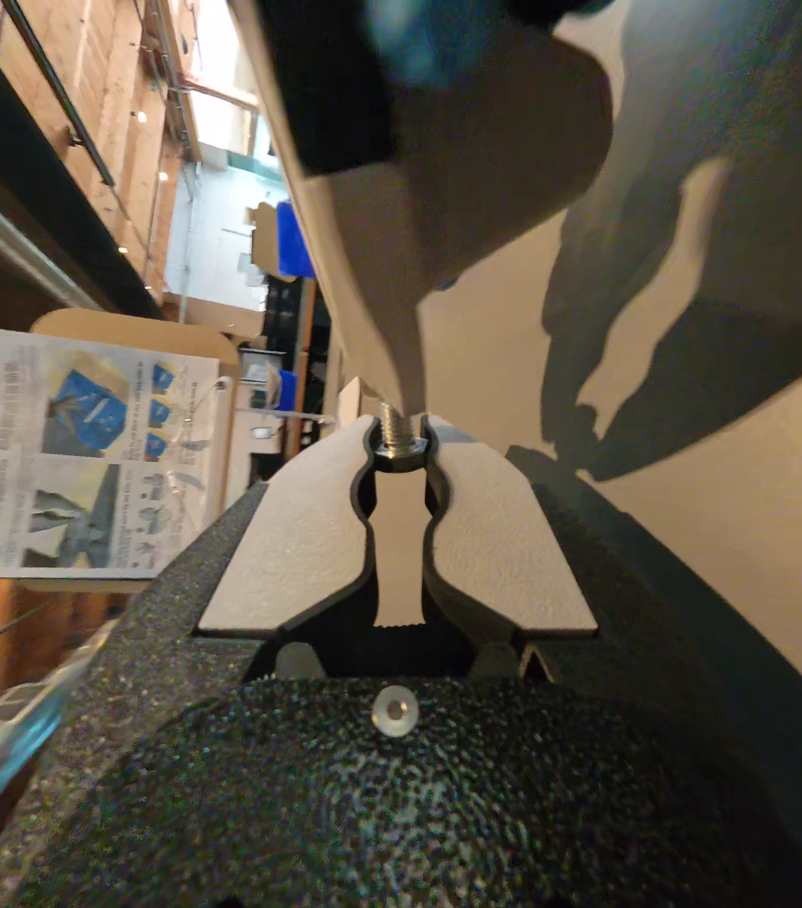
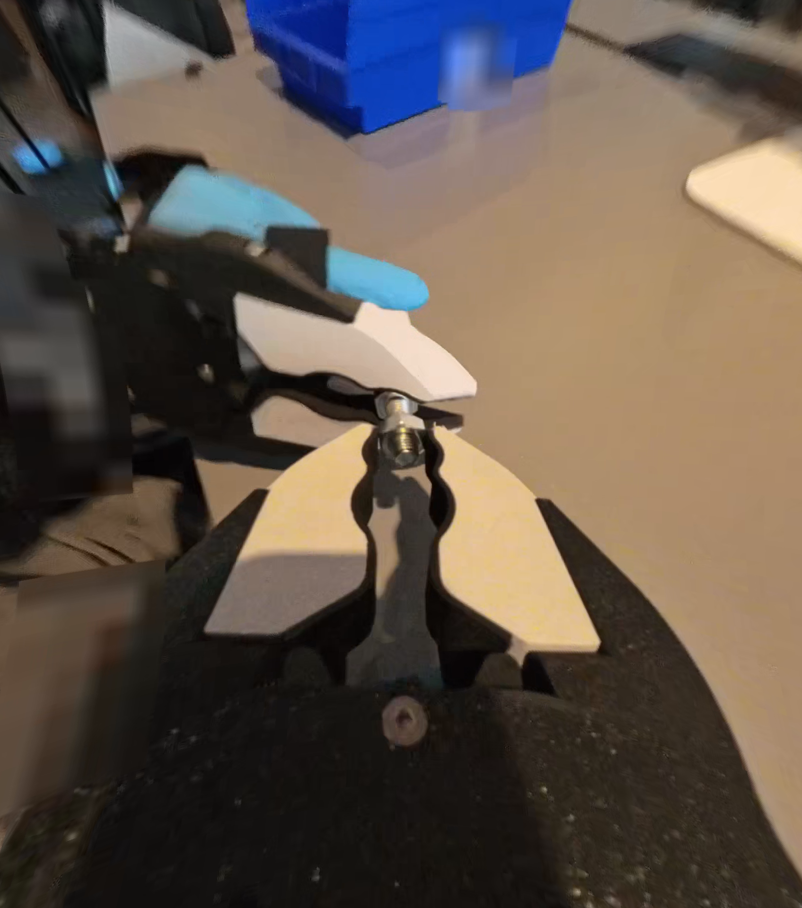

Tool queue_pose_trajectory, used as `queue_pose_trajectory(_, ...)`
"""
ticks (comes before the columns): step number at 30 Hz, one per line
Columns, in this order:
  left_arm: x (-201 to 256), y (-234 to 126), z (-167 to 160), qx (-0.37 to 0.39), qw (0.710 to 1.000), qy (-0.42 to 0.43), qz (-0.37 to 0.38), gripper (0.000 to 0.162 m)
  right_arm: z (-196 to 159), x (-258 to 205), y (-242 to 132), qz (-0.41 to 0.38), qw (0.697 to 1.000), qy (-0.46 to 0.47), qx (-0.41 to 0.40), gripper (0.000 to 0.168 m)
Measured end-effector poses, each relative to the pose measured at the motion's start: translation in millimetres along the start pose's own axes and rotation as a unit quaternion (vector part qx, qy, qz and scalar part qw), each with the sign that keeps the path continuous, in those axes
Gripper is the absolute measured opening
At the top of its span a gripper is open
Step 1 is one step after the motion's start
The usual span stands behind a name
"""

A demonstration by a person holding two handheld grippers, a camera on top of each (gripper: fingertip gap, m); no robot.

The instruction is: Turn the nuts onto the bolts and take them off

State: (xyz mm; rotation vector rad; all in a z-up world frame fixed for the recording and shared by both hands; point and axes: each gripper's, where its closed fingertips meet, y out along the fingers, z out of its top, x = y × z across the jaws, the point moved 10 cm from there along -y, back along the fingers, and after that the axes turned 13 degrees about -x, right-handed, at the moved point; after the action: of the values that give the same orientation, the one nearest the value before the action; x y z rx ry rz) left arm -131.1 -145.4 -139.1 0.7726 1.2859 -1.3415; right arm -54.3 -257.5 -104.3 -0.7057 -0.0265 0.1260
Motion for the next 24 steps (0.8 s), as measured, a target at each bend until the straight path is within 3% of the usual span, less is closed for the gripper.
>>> queue_pose_trajectory(4, 0, 0, 1, -0.009, 1.0, 0.009, 0.018, 0.015, -6, 15, 3, 0.132, 0.971, 0.196, 0.029, 0.018)
queue_pose_trajectory(7, 0, 0, 1, -0.004, 1.0, -0.002, 0.009, 0.015, -8, 20, 6, 0.189, 0.952, 0.237, 0.053, 0.035)
queue_pose_trajectory(10, -1, 1, -1, -0.005, 1.0, -0.02, -0.007, 0.015, -4, 18, 2, 0.156, 0.972, 0.167, 0.058, 0.052)
queue_pose_trajectory(14, -6, 1, -5, 0.014, 0.997, -0.072, -0.039, 0.015, 0, 10, -8, -0.013, 0.998, -0.042, 0.05, 0.049)
queue_pose_trajectory(18, -7, 0, -6, 0.029, 0.994, -0.09, -0.062, 0.015, -4, -2, -10, -0.142, 0.963, -0.229, 0.028, 0.04)
queue_pose_trajectory(24, -3, 0, -4, 0.038, 0.993, -0.079, -0.079, 0.015, -7, -11, -4, -0.149, 0.948, -0.28, 0.029, 0.031)
